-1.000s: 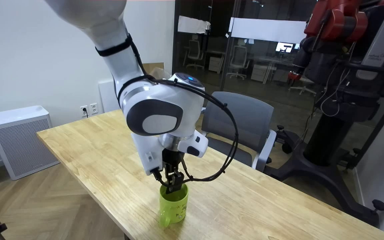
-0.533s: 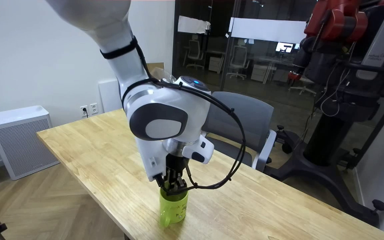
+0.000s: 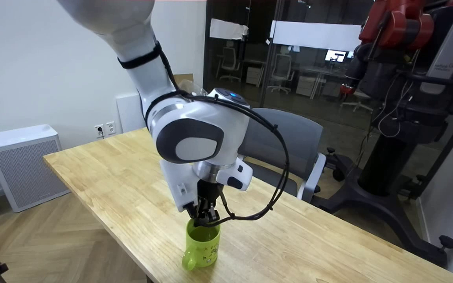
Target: Move the mug closer to the chair
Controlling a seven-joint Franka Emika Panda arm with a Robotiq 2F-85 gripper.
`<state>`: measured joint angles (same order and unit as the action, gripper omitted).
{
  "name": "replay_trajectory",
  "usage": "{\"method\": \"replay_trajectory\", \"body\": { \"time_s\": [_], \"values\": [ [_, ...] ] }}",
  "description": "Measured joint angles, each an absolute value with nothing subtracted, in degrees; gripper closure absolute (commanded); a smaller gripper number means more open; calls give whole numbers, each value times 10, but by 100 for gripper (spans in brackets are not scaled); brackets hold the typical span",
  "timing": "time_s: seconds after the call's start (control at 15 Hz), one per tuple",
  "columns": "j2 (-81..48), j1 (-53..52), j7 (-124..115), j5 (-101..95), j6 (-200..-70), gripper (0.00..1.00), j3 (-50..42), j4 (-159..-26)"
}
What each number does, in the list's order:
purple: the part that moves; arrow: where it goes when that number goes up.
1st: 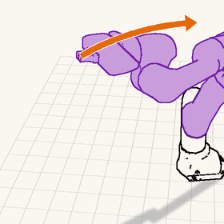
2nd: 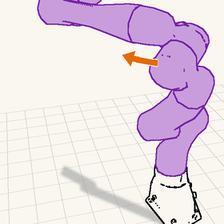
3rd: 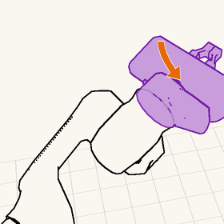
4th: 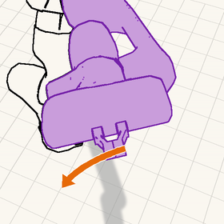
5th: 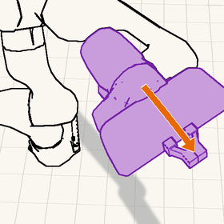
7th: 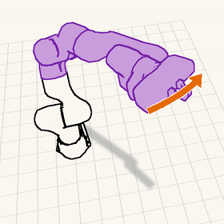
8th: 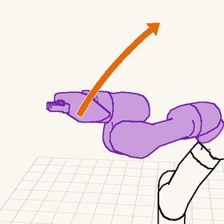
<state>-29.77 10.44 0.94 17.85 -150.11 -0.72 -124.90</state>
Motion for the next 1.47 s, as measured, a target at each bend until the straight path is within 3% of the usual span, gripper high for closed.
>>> {"method": "replay_trajectory", "body": {
  "time_s": [0.13,0.2,0.27,0.4,1.13,1.2,1.4,1.47],
  "values": [
    [-298,104,9,172,-1488,56,-10,-1244],
    [-299,104,9,170,-1483,77,-11,-1244],
    [-300,104,9,168,-1479,91,-12,-1243],
    [-301,104,9,168,-1475,100,-14,-1243],
    [-302,102,9,166,-1466,97,-20,-1238],
    [-302,102,9,166,-1465,89,-20,-1237],
    [-302,102,9,165,-1461,89,-21,-1236],
    [-302,102,9,165,-1460,97,-21,-1236]
  ]
}}
